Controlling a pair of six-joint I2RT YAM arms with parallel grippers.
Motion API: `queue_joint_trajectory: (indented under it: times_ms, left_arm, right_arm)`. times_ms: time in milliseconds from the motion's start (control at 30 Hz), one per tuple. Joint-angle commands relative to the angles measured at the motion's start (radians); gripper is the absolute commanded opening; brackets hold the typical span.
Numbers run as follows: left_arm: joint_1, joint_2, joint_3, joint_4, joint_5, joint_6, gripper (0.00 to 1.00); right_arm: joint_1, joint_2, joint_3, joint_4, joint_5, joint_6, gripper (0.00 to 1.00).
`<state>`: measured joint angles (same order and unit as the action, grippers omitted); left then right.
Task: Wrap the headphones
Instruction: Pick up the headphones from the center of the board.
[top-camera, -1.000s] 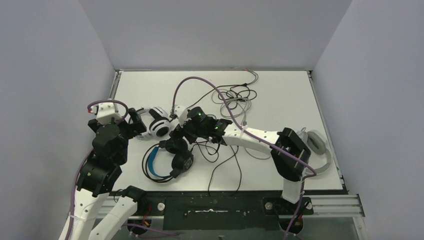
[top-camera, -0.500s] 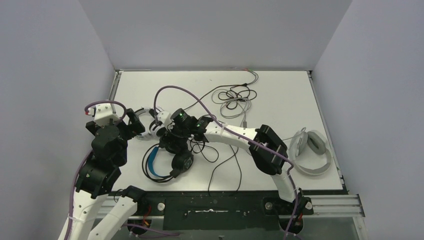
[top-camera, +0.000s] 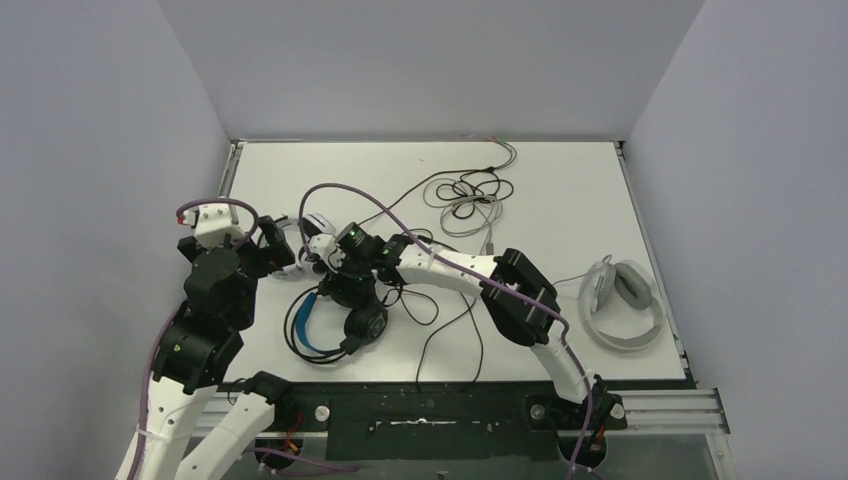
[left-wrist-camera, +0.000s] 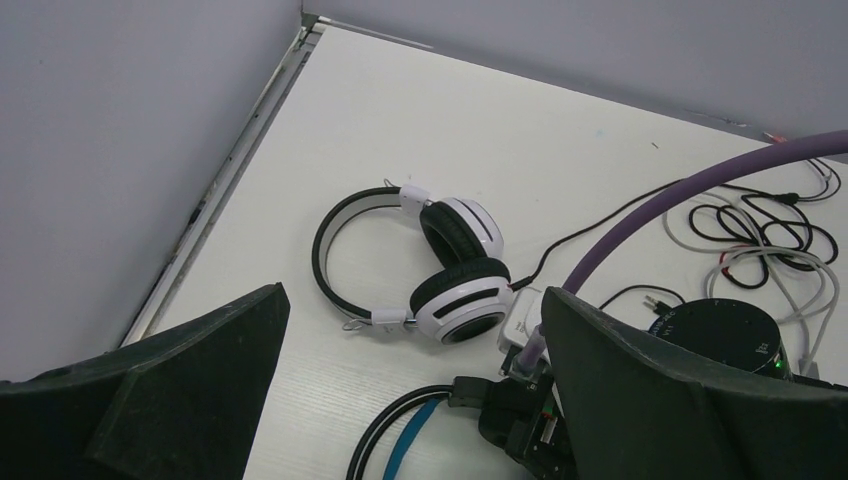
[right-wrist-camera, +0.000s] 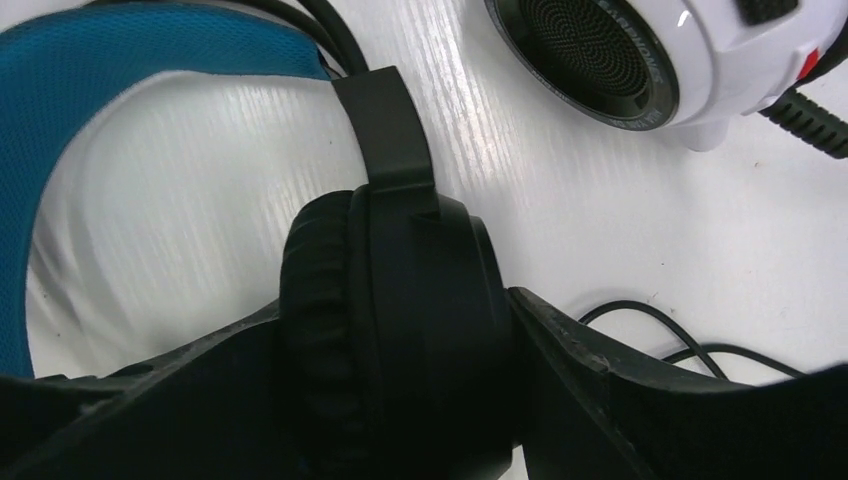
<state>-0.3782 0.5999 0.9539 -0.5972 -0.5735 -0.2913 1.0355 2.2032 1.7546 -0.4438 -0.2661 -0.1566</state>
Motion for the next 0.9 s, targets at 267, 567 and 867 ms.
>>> queue_joint_trajectory:
  times_ms: [267, 567, 867]
  left_arm:
    - [0.003, 0.084, -0.012, 0.147, 0.220, 0.057, 0.97]
    - [0.028, 0.338, 0.088, 0.074, 0.579, 0.063, 0.97]
    - [0.009, 0.598, 0.197, -0.091, 0.722, 0.069, 0.97]
  right_arm:
    - [-0.051, -0.244, -0.167, 0.071, 0.129, -0.005, 0.34]
    - [-0.153, -0.628, -0.538, 0.252, 0.294, 0.093, 0.29]
    - [-0.203, -0.842, -0.683, 0.254, 0.434, 0.234, 0.31]
